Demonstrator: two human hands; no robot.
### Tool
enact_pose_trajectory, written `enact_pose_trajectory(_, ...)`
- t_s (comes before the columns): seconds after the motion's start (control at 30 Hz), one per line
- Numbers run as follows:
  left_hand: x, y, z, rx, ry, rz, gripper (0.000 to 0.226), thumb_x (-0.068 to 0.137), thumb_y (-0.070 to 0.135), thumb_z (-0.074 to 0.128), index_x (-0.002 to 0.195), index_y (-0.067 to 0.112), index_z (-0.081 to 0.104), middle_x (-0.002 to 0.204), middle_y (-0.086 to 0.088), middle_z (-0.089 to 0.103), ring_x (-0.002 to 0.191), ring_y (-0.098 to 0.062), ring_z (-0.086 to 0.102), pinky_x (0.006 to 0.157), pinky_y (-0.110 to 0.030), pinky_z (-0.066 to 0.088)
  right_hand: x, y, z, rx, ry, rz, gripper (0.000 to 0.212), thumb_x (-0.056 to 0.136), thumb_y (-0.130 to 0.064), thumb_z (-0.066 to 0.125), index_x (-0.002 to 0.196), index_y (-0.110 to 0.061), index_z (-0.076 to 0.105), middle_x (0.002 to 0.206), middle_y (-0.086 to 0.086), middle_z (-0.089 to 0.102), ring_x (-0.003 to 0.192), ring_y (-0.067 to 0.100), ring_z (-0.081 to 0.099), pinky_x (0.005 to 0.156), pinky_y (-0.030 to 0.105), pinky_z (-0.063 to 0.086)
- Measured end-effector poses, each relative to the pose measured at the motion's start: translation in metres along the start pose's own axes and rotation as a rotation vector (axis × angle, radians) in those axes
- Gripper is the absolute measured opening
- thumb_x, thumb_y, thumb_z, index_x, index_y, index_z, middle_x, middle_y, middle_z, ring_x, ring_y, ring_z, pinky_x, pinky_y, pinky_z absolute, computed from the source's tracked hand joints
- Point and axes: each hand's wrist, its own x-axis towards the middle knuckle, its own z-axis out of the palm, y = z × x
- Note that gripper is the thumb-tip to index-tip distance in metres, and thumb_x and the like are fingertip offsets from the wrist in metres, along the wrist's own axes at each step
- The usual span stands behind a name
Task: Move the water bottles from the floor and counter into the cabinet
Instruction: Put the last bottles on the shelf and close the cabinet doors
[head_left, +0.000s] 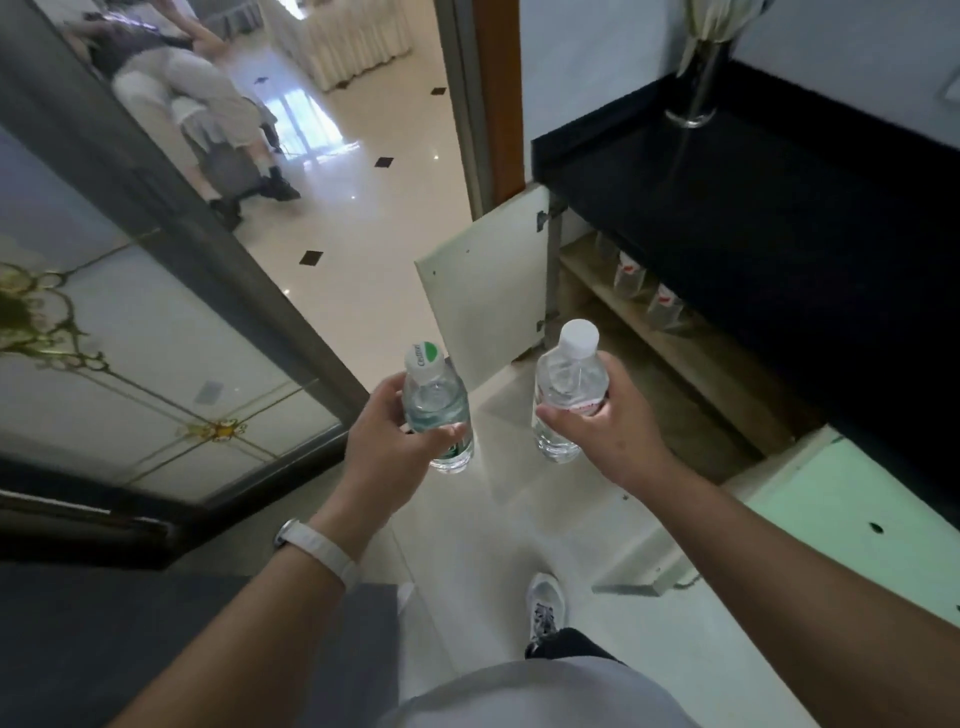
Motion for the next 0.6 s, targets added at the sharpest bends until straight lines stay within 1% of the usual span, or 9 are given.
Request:
enact_pose_trajectory(0.03, 0.012, 0.007, 0.008, 0.008, -0.006, 0.006, 0.062, 0.072, 0.013, 0.089, 0.125, 0.023, 0.059, 0.11, 0.006, 0.072, 0.101, -0.012, 0.07, 0.095, -0.043, 0.056, 0.007, 0.002, -0.008, 0.006, 0.015, 0.009, 0.05, 0.074, -0.02, 0.085, 0.11, -0.035, 0.054, 0.1, -0.012, 0.066, 0.088, -0.003, 0.064, 0.07, 0.008, 0.047)
enact_pose_trajectory(0.1, 0.031, 0.019, 0.025, 0.024, -0.047, 0.009, 0.062, 0.07, 0.012, 0.089, 0.124, 0.024, 0.06, 0.109, 0.005, 0.073, 0.102, -0.014, 0.07, 0.096, -0.044, 0.055, 0.017, 0.007, -0.024, 0.017, 0.061, 0.043, 0.049, 0.074, -0.021, 0.085, 0.109, -0.038, 0.054, 0.101, -0.013, 0.066, 0.09, -0.001, 0.064, 0.075, 0.015, 0.051)
enact_pose_trajectory(0.17, 0.048, 0.028, 0.041, 0.043, -0.096, 0.017, 0.063, 0.069, 0.011, 0.09, 0.122, 0.025, 0.061, 0.109, 0.004, 0.073, 0.104, -0.016, 0.07, 0.096, -0.044, 0.055, 0.023, 0.01, -0.039, 0.007, 0.123, 0.091, 0.047, 0.072, -0.028, 0.085, 0.107, -0.04, 0.055, 0.098, -0.017, 0.066, 0.09, -0.001, 0.064, 0.08, 0.022, 0.052)
enact_pose_trajectory(0.23, 0.064, 0.037, 0.059, 0.079, -0.147, 0.036, 0.062, 0.069, 0.01, 0.089, 0.122, 0.023, 0.061, 0.108, 0.005, 0.073, 0.104, -0.014, 0.069, 0.095, -0.038, 0.054, 0.029, 0.016, -0.053, -0.02, 0.183, 0.128, 0.051, 0.069, -0.035, 0.085, 0.11, -0.04, 0.055, 0.098, -0.02, 0.066, 0.091, -0.002, 0.064, 0.084, 0.027, 0.053)
enact_pose_trajectory(0.3, 0.078, 0.046, 0.078, 0.117, -0.202, 0.061, 0.06, 0.07, 0.01, 0.088, 0.122, 0.023, 0.061, 0.108, 0.007, 0.072, 0.103, -0.012, 0.068, 0.092, -0.033, 0.053, 0.033, 0.023, -0.067, -0.016, 0.25, 0.162, 0.055, 0.068, -0.037, 0.086, 0.114, -0.039, 0.056, 0.1, -0.02, 0.067, 0.092, -0.002, 0.064, 0.088, 0.031, 0.053)
enact_pose_trajectory(0.4, 0.101, 0.058, 0.105, 0.185, -0.291, 0.1, 0.059, 0.07, 0.014, 0.089, 0.121, 0.027, 0.061, 0.105, 0.011, 0.072, 0.099, -0.011, 0.068, 0.087, -0.031, 0.053, 0.036, 0.028, -0.082, -0.013, 0.356, 0.235, 0.059, 0.067, -0.038, 0.085, 0.112, -0.047, 0.049, 0.102, -0.024, 0.064, 0.096, 0.0, 0.063, 0.091, 0.032, 0.051)
enact_pose_trajectory(0.47, 0.115, 0.063, 0.122, 0.227, -0.365, 0.124, 0.06, 0.07, 0.018, 0.089, 0.122, 0.028, 0.061, 0.104, 0.012, 0.072, 0.1, -0.01, 0.067, 0.085, -0.03, 0.053, 0.037, 0.031, -0.089, -0.004, 0.416, 0.279, 0.062, 0.066, -0.041, 0.085, 0.114, -0.05, 0.046, 0.104, -0.025, 0.063, 0.099, 0.004, 0.062, 0.092, 0.033, 0.051)
enact_pose_trajectory(0.53, 0.129, 0.065, 0.138, 0.249, -0.423, 0.137, 0.061, 0.068, 0.024, 0.091, 0.121, 0.031, 0.06, 0.105, 0.012, 0.072, 0.101, -0.012, 0.067, 0.086, -0.036, 0.055, 0.04, 0.036, -0.094, 0.002, 0.459, 0.315, 0.063, 0.067, -0.043, 0.084, 0.118, -0.046, 0.048, 0.107, -0.019, 0.064, 0.101, 0.008, 0.063, 0.093, 0.036, 0.051)
enact_pose_trajectory(0.6, 0.145, 0.067, 0.153, 0.261, -0.478, 0.158, 0.057, 0.067, 0.024, 0.091, 0.114, 0.032, 0.061, 0.103, 0.009, 0.072, 0.098, -0.014, 0.069, 0.083, -0.036, 0.056, 0.043, 0.038, -0.096, 0.018, 0.511, 0.353, 0.064, 0.068, -0.043, 0.084, 0.12, -0.041, 0.048, 0.109, -0.016, 0.064, 0.102, 0.01, 0.063, 0.092, 0.036, 0.051)
